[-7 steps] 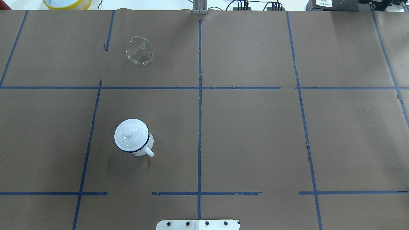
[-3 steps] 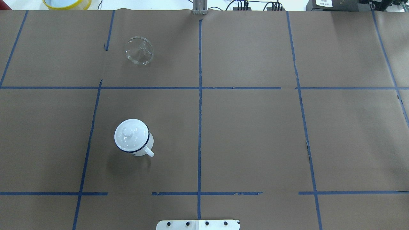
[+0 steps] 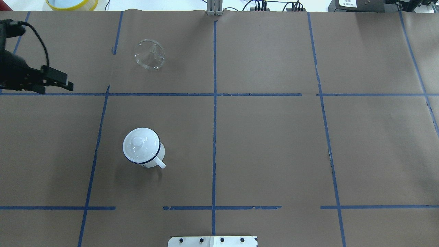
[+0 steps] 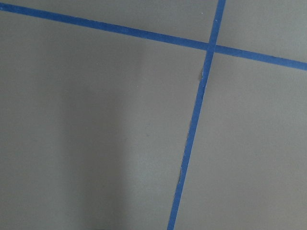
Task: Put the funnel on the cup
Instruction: 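Move the left gripper over the white lid on the enamel mug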
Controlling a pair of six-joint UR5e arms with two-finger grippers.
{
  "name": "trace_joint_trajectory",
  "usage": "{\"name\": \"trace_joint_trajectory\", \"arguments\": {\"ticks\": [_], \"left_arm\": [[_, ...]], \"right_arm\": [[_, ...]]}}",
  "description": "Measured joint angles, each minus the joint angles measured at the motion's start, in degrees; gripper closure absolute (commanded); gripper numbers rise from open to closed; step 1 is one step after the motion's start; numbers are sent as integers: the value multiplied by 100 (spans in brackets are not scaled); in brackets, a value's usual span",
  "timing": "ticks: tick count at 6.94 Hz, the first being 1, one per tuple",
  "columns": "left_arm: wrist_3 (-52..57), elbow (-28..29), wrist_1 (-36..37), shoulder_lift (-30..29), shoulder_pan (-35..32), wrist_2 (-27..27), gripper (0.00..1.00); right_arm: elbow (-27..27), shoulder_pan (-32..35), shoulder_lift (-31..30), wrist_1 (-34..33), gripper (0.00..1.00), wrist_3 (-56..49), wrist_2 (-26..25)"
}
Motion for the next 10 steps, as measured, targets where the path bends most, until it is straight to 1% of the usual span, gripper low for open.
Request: {"name": "trace_joint_trajectory", "arguments": {"ticks": [1,2,3,4,7,8,10], "left_arm": [[-525,-36,498,-409,463,354,0],[-869,-26,1253,-957,864,720,0],[-1181,-6,1808,-1372,1224,1016,0],[-1482,-11,2060,-1569,1528,1232,0],[-2121,-86,2194,-1659,2210,1665,1],[-2179,-127,2200,-1653,2292,1701,6],[-2205,-170,2204,-1640,2373,1721,8]], "right_arm": [[-1,0,0,0,0,0,0],[1,0,0,0,0,0,0],[3,0,0,0,0,0,0],[3,0,0,0,0,0,0],[3,0,0,0,0,0,0],[3,0,0,0,0,0,0],[3,0,0,0,0,0,0]]}}
